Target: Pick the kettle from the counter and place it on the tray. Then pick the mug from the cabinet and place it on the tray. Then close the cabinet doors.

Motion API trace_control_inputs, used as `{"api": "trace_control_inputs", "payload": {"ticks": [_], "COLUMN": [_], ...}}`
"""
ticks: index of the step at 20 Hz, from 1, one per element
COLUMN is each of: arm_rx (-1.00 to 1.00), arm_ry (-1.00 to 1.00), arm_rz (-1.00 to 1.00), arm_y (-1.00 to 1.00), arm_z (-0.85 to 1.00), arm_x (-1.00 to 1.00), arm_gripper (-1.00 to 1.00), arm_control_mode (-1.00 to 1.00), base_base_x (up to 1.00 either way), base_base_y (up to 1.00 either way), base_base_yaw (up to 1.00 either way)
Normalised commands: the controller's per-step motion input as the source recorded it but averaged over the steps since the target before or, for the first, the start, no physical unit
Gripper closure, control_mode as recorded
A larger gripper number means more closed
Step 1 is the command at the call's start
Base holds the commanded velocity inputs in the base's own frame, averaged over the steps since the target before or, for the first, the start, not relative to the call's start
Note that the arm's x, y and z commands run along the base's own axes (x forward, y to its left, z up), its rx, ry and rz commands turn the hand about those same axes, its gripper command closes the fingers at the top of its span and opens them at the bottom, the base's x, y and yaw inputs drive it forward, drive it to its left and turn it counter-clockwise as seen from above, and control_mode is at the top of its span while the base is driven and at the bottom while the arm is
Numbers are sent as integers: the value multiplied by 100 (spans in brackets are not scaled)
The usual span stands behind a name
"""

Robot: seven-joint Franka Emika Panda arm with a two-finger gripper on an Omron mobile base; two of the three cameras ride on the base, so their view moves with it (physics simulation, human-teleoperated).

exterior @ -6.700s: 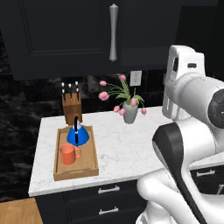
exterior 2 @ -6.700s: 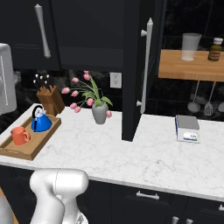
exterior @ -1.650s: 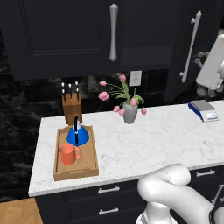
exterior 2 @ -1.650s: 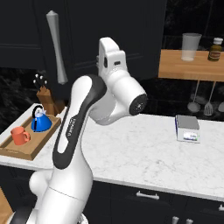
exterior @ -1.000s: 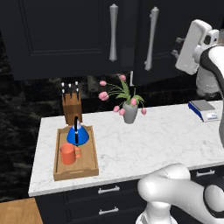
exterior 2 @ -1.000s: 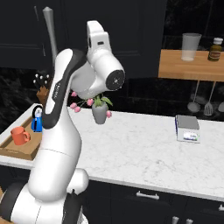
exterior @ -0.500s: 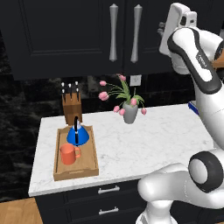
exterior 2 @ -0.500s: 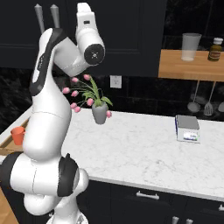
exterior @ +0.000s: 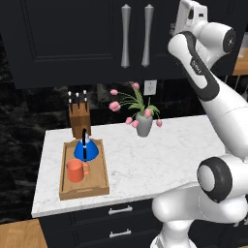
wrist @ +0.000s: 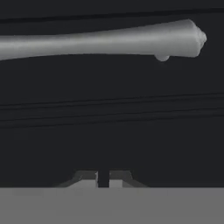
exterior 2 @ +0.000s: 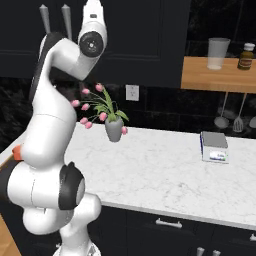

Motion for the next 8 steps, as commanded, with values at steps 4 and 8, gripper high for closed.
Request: {"api": "trace_control_inputs", "payload": {"ticks": [4,8], "arm_rx": [0,0], "arm_ry": [3,0], "arm_rz": [-15,-9], "arm_y": [-2,-16], "arm_z": [-20,-41], "arm_x": [73,55], "arm_gripper": [100,100], "arm_control_mode": [-100,-100], "base_base_x": [0,0], "base_base_y": [0,0], "base_base_yaw": [0,0]}}
